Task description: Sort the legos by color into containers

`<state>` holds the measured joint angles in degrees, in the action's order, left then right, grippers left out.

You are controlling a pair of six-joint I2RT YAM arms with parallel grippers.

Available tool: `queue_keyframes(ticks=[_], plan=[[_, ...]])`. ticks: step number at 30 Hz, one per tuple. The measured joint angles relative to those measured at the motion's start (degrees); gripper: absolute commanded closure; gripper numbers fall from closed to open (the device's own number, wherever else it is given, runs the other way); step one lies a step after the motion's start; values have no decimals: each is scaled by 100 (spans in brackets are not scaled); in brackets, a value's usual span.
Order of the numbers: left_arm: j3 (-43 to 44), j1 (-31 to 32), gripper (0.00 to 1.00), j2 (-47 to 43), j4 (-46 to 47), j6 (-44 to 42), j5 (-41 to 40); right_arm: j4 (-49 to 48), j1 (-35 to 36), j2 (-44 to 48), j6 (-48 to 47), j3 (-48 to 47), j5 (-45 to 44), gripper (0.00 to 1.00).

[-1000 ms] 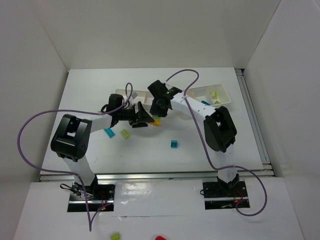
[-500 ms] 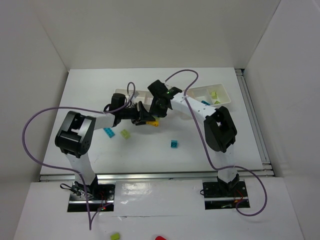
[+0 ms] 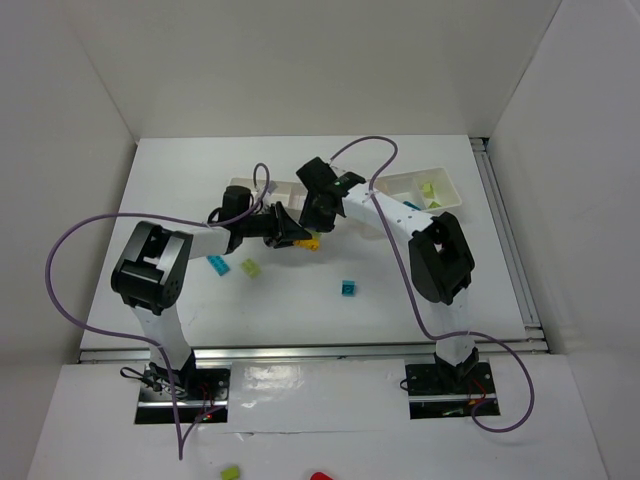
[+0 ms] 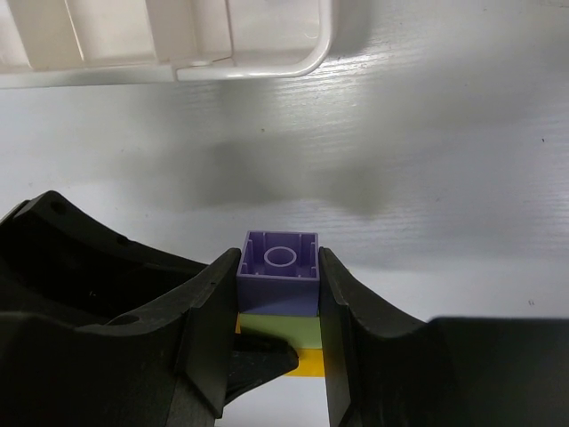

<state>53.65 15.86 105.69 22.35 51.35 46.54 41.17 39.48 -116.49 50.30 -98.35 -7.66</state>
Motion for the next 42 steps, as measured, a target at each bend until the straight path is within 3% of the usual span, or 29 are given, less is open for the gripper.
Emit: queue_keyframes(ticks=[16,26,30,37,40,42], plan=[[-459,-83,100,-103,590,-37,-4,-11,-55,0,-48,0,160,81],[-927,-160,100,-557,-245,-313,-404,-190,-387,-17,-57,-205,76,81],[-925,-212,100,-835,-531,-376,-544,-223,-413,-310,-175,-789,28,81],[-485,-358,100,-1281,-1816,-780,-1056,-293,-428,-1141,-461,-2035,-365,80],[-280,-433,100,-1464,-2286,-942,-1220,-273,-455,-1670,-599,-2640,-435,52],[-151,-472,100,-1556,-2586,-1060,-1342,-256,-466,-1991,-675,-2953,-435,25]])
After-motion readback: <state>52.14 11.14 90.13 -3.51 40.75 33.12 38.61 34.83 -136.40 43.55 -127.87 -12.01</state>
